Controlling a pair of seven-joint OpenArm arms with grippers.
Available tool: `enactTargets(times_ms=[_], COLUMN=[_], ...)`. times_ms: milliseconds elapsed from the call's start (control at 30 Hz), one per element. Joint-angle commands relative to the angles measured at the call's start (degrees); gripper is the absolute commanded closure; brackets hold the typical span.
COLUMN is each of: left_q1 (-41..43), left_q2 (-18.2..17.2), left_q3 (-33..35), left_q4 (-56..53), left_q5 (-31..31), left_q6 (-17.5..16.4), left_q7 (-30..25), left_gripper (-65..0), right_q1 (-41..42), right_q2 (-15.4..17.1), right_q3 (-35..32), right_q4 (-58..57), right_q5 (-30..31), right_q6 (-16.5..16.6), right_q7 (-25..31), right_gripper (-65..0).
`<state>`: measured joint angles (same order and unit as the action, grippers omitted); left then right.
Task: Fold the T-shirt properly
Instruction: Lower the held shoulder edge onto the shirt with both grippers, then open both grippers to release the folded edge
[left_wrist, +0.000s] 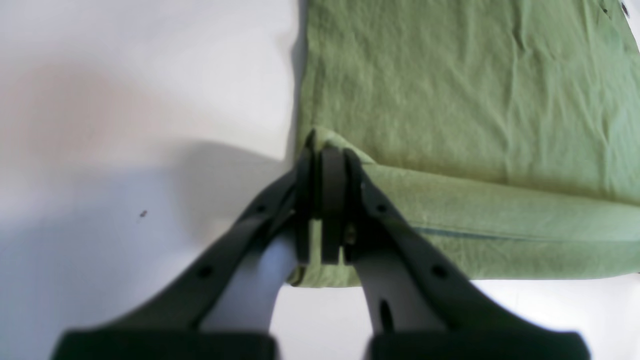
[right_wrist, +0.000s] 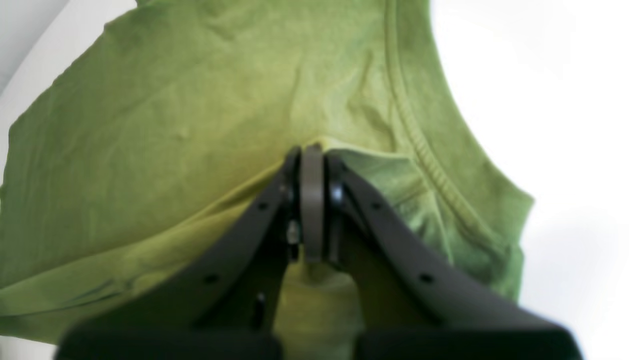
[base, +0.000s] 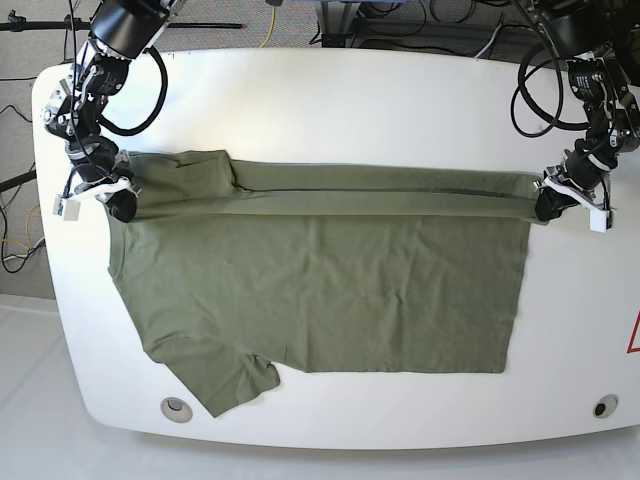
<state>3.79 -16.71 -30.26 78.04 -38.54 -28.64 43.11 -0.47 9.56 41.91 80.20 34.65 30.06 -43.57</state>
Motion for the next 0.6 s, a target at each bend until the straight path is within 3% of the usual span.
enactTargets(times_ms=[0,67,200,267,400,567], left_q1=[-0.7,-0.6,-0.5,-0.5,-0.4,-0.5], left_q2=[-1.3,-1.3,-1.4,-1.4,-1.5,-1.6], left_q3=[-0.1,0.0,0.1,0.0,0.2,0.6], left_q4=[1.1,1.3,1.2,0.7,0.5,0.4], left_q5=[-0.2,-0.1,0.2,-0.2,-0.4,-0.3], left_q6=[-0.4,-0.3,-0.3,-0.3,-0.5,-0.5], left_q7=[-1.9,-1.8,-1.6,-1.8,-1.8,-2.1], left_gripper=[-0.3,-3.3,-13.6,-24.3,-29.1,-27.9], right_q1=[0.0,-0.2,-0.2,-0.1,-0.3,-0.5], right_q2=[0.6,0.4,0.4,0.9,1.1,1.6], right_q3=[0.1,0.1,0.1,-0.1,-0.4,-1.0], right_q4=[2.1,2.4,2.6,2.7,3.4,3.8], right_q5=[0.5,0.1,-1.2,-1.3,-1.7,-1.5], right_q6=[0.6,0.6,0.8,0.9,0.9,0.9], right_q7=[1.6,1.7,1.9,2.0,2.1,2.3], right_gripper=[0.0,-1.3,-10.4,-19.2,-21.3,-21.7])
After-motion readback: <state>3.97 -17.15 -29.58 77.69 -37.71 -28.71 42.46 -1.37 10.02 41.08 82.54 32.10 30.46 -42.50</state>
